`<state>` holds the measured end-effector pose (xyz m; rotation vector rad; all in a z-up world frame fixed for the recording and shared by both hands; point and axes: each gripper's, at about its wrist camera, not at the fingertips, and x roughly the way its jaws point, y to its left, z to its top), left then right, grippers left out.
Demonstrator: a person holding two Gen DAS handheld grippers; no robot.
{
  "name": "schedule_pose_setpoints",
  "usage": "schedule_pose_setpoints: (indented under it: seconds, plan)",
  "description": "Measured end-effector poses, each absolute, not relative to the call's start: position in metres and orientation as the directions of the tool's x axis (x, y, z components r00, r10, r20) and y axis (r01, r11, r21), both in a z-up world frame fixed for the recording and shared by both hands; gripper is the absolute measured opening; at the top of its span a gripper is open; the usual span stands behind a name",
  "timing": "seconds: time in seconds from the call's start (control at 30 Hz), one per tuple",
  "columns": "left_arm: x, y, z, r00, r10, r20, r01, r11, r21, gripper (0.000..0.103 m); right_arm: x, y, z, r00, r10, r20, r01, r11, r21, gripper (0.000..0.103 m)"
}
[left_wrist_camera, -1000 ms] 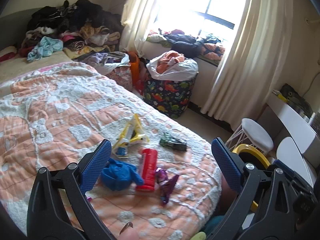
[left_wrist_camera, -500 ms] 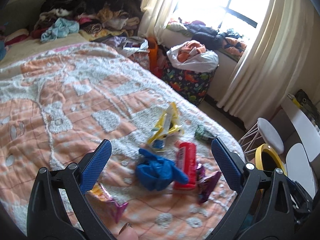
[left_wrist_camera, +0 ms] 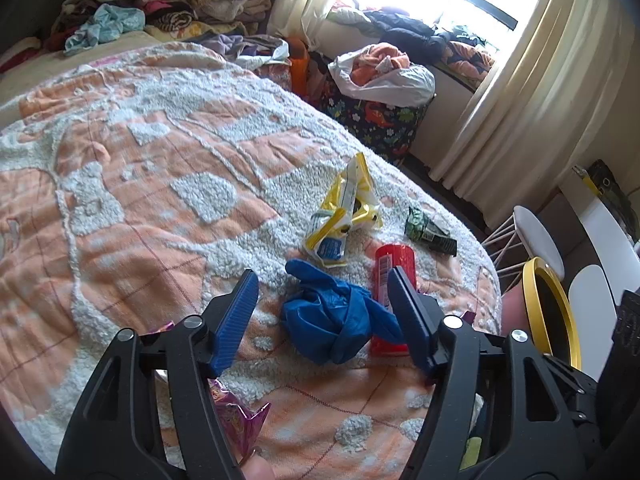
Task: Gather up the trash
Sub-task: 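Close the left tool on the blue plastic bag while the right tool grasps the purple wrapper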
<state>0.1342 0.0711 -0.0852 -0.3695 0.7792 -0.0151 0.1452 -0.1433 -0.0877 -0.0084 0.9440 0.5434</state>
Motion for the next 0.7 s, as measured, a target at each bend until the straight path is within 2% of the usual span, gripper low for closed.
schedule_pose_setpoints:
  seconds: [0.2,0.23,0.27,0.4,0.43,0.5,0.57,0.7]
  plan:
    - [0.138,0.071,-0.094,0.695,-0.166,-0.700,-0.122,0.932,-0.341,0.054,0.158,-0.136,-0.100,0.418,0.440,-0.795,-0.435,0.865,0.250,0.037]
    - [0.139,0.070,-0.096,0.691,-0.167,-0.703,-0.120,0.933,-0.340,0.054,0.160,-0.135,-0.103,0.408,0.445,-0.798,-0.433,0.863,0.259,0.029]
    - [0.139,0.069,-0.097,0.687,-0.169,-0.707,-0.119,0.934,-0.338,0.054,0.163,-0.134,-0.105,0.397,0.447,-0.802,-0.433,0.861,0.266,0.018]
    - [0.141,0.066,-0.102,0.673,-0.175,-0.719,-0.111,0.937,-0.332,0.046,0.164,-0.134,-0.109,0.381,0.461,-0.802,-0.434,0.855,0.285,0.016]
    - [0.142,0.065,-0.104,0.667,-0.177,-0.724,-0.108,0.938,-0.329,0.040,0.164,-0.136,-0.109,0.384,0.463,-0.799,-0.432,0.855,0.288,0.015]
    - [0.143,0.063,-0.106,0.658,-0.178,-0.732,-0.107,0.940,-0.324,0.037,0.162,-0.144,-0.106,0.400,0.468,-0.788,-0.416,0.859,0.299,0.015]
    - [0.145,0.061,-0.109,0.646,-0.183,-0.741,-0.100,0.942,-0.320,0.028,0.161,-0.151,-0.105,0.410,0.473,-0.780,-0.402,0.861,0.311,0.014]
    - [0.145,0.058,-0.111,0.638,-0.196,-0.744,-0.082,0.944,-0.320,0.020,0.159,-0.162,-0.099,0.438,0.480,-0.760,-0.382,0.865,0.325,0.013]
